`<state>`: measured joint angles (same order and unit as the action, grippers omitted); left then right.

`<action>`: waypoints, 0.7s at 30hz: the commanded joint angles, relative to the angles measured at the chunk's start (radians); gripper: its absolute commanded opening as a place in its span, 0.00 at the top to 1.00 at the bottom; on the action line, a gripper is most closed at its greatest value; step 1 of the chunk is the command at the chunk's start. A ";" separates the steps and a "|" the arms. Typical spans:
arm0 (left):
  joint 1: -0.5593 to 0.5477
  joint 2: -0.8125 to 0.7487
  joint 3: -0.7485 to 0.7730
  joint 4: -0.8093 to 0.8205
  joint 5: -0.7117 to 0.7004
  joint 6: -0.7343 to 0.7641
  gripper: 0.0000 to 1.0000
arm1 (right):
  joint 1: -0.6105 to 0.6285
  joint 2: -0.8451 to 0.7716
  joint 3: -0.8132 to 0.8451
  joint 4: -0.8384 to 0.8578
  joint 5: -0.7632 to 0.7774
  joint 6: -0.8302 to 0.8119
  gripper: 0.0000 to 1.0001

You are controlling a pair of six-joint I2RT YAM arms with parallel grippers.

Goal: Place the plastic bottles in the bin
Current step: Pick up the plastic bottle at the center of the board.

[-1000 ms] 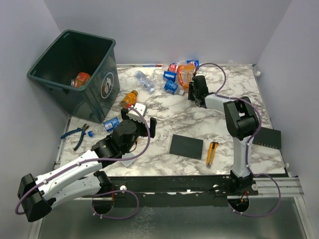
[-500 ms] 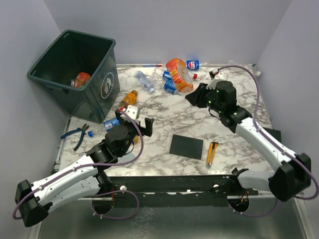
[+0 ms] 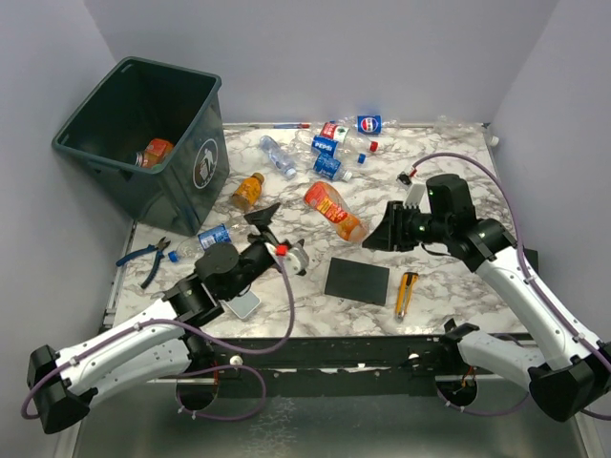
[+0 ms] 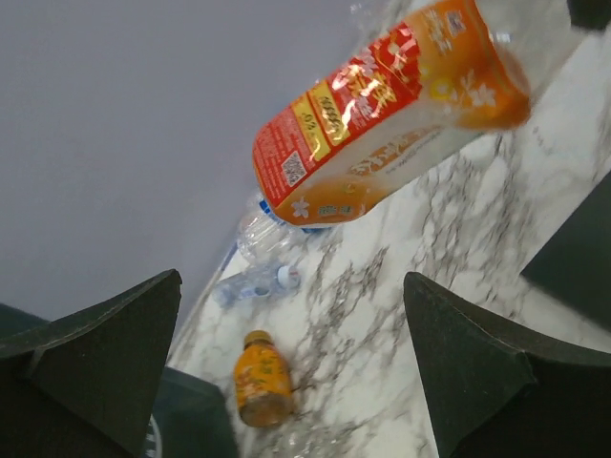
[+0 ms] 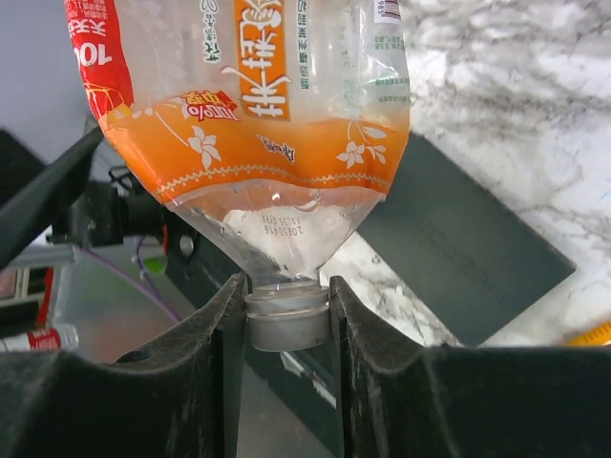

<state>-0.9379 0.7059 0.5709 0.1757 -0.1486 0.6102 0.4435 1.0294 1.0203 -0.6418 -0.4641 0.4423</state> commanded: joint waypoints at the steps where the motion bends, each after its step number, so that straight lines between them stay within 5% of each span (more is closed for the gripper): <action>1: -0.028 0.084 0.056 -0.161 0.053 0.448 0.01 | -0.004 0.002 0.057 -0.195 -0.089 -0.098 1.00; 15: -0.067 0.280 0.304 -0.316 0.206 0.608 0.02 | 0.016 -0.012 0.081 -0.243 -0.005 -0.162 1.00; 21: -0.088 0.383 0.378 -0.350 0.226 0.565 0.17 | 0.026 -0.027 0.068 -0.214 -0.004 -0.146 1.00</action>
<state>-1.0145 1.0374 0.8989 -0.1158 0.0166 1.1896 0.4595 1.0283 1.0744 -0.8627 -0.4847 0.3019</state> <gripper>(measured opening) 0.894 0.358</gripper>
